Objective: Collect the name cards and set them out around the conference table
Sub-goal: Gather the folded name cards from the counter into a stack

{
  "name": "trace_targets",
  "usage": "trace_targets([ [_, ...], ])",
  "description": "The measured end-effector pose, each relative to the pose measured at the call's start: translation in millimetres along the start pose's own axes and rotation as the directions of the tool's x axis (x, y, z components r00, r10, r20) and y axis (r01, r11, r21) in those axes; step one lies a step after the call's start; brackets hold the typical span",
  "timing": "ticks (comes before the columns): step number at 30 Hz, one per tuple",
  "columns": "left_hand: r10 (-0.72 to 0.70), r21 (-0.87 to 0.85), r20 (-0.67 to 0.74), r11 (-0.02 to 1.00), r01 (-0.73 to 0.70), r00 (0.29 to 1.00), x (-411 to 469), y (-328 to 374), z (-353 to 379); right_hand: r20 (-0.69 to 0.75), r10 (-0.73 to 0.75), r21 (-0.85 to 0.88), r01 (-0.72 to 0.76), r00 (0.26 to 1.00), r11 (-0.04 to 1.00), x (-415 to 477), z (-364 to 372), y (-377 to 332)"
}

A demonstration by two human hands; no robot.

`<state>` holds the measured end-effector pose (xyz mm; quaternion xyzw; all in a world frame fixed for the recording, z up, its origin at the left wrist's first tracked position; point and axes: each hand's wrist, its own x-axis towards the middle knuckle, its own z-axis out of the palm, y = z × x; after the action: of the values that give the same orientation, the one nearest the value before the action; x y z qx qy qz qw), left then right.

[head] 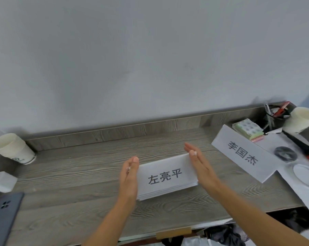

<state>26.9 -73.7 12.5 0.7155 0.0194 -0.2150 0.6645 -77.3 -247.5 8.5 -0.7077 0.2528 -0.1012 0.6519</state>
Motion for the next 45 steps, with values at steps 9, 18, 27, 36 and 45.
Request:
trace_targets([
  [9,0.018,0.048,0.026,0.999,-0.020,1.000,3.0,8.3,7.5,-0.446,-0.111,-0.830,-0.363,0.888,0.423,18.8,-167.6,3.7],
  [18,-0.001,0.016,0.038,1.000,0.001,0.999,4.1,8.0,7.3,-0.271,-0.160,-0.618,-0.044,0.949,0.785,2.8,-169.0,-44.7],
  [27,-0.114,-0.258,0.007,0.960,0.112,0.993,-1.9,18.8,-1.9,0.424,-0.135,-0.803,0.441,0.896,0.402,15.5,-39.4,-108.2],
  [36,-0.178,-0.209,-0.004,0.962,0.173,0.984,-1.5,6.8,-2.0,0.502,-0.025,-0.842,0.496,0.864,0.213,32.0,-7.9,-74.8],
  [45,-0.030,0.068,-0.029,0.997,0.032,0.999,-14.7,14.0,8.9,0.306,-0.204,-0.735,0.367,0.930,0.571,25.6,-30.2,-59.6],
])
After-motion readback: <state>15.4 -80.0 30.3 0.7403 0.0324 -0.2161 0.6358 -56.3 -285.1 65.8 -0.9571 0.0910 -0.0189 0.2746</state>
